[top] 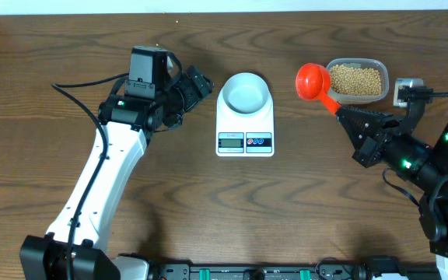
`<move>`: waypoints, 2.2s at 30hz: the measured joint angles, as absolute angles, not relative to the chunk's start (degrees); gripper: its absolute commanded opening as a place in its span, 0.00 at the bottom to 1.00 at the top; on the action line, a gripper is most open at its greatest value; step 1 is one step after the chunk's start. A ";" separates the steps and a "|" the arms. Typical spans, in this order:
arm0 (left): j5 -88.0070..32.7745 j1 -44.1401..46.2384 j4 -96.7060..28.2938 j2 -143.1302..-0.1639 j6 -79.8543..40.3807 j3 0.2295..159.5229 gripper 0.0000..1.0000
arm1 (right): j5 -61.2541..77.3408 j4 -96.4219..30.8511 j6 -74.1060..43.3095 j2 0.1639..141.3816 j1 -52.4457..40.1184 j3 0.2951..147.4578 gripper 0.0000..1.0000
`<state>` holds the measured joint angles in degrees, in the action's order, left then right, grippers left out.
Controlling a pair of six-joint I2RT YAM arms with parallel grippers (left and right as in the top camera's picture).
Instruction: Scoop item into bowl and weigh 50g on scale
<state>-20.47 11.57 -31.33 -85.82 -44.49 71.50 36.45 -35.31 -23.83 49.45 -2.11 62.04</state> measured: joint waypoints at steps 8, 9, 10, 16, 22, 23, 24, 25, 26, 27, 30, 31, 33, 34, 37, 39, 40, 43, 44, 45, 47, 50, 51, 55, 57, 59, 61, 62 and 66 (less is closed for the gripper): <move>-20.47 11.57 -31.33 -85.82 -44.47 71.50 0.92 | 36.42 -35.20 -23.83 49.45 -2.11 62.04 0.01; -20.47 11.57 -31.33 -85.82 -44.47 71.50 0.92 | 36.42 -35.09 -23.83 49.45 -2.11 62.04 0.01; -20.47 11.57 -31.33 -85.82 -44.49 71.50 0.92 | 36.38 -35.05 -23.83 49.45 -2.11 62.04 0.01; -20.47 11.57 -31.33 -85.82 -44.47 71.50 0.92 | 35.73 -34.87 -23.83 49.45 -2.09 62.04 0.01; -20.47 11.57 -31.33 -85.82 -44.47 71.50 0.92 | 35.03 -33.69 -24.08 49.45 -0.47 62.41 0.01; -20.47 11.57 -31.33 -85.82 -44.47 71.50 0.92 | 34.94 -33.74 -24.10 49.47 -0.25 62.76 0.01; -20.47 11.57 -31.33 -85.82 -44.47 71.50 0.92 | 34.81 -33.65 -24.12 49.50 -0.23 63.24 0.01; -20.47 11.57 -31.33 -85.82 -44.47 71.50 0.92 | 34.76 -33.61 -24.12 49.47 -0.23 63.66 0.01; -20.47 11.57 -31.33 -85.82 -44.47 71.50 0.92 | 34.76 -33.52 -24.12 49.47 -0.23 64.03 0.01; -20.47 11.57 -31.33 -85.82 -44.47 71.50 0.92 | 34.74 -33.36 -24.12 49.43 -0.23 64.34 0.01; -20.47 11.57 -31.33 -85.82 -44.47 71.50 0.92 | 34.46 -33.36 -24.12 49.43 -0.23 64.84 0.01; -20.47 11.57 -31.33 -85.82 -44.47 71.50 0.92 | 34.33 -33.43 -24.12 49.45 -0.23 64.84 0.01; -20.47 11.57 -31.33 -85.82 -44.47 71.50 0.92 | 33.80 -33.54 -24.12 49.65 -0.23 64.84 0.01; -20.47 11.57 -31.33 -85.82 -44.47 71.50 0.92 | 33.63 -33.54 -24.12 49.82 -0.23 64.84 0.01; -20.47 11.57 -31.33 -85.82 -44.47 71.50 0.92 | 33.39 -33.52 -24.12 50.48 -0.23 64.84 0.01; -20.47 11.57 -31.31 -85.82 -44.47 71.50 0.92 | 33.23 -33.52 -24.12 50.89 -0.23 64.84 0.01; -20.47 11.57 -31.33 -85.82 -44.47 71.50 0.92 | 33.17 -33.54 -24.12 51.03 -0.23 64.84 0.01; -20.47 11.57 -31.33 -85.82 -44.47 71.50 0.92 | 33.10 -33.71 -24.05 51.37 -0.23 64.84 0.01; -20.47 11.57 -31.33 -85.82 -44.47 71.50 0.92 | 33.06 -33.78 -24.05 51.37 -0.23 64.84 0.01; -20.47 11.57 -31.33 -85.82 -44.47 71.50 0.92 | 32.99 -34.02 -24.01 51.37 -0.23 64.84 0.01; -20.47 11.57 -31.33 -85.82 -44.47 71.50 0.92 | 32.97 -34.54 -23.83 51.37 -0.23 64.84 0.01; -20.47 11.57 -31.33 -85.82 -44.47 71.50 0.92 | 32.93 -35.57 -23.40 51.37 -0.23 64.84 0.01; -20.47 11.57 -31.33 -85.82 -44.47 71.50 0.92 | 32.88 -36.03 -23.18 51.37 -0.23 64.84 0.01; -20.47 11.57 -31.33 -85.82 -44.47 71.50 0.92 | 32.75 -37.08 -22.26 51.86 -0.23 64.84 0.01; -20.47 11.57 -31.33 -85.82 -44.47 71.50 0.92 | 32.71 -37.63 -21.85 52.53 -0.23 64.84 0.01; -20.47 11.57 -31.33 -85.82 -44.45 71.50 0.92 | 32.69 -38.33 -21.50 53.28 -0.23 64.84 0.01; -20.47 11.57 -31.33 -85.82 -44.47 71.50 0.92 | 32.64 -38.94 -21.06 54.00 -0.23 64.84 0.01; -20.47 11.57 -31.33 -85.82 -44.47 71.50 0.92 | 32.62 -39.13 -20.78 54.24 -0.23 64.84 0.01; -20.47 11.57 -31.33 -85.82 -44.47 71.50 0.92 | 32.58 -39.24 -19.70 54.61 -0.23 64.84 0.01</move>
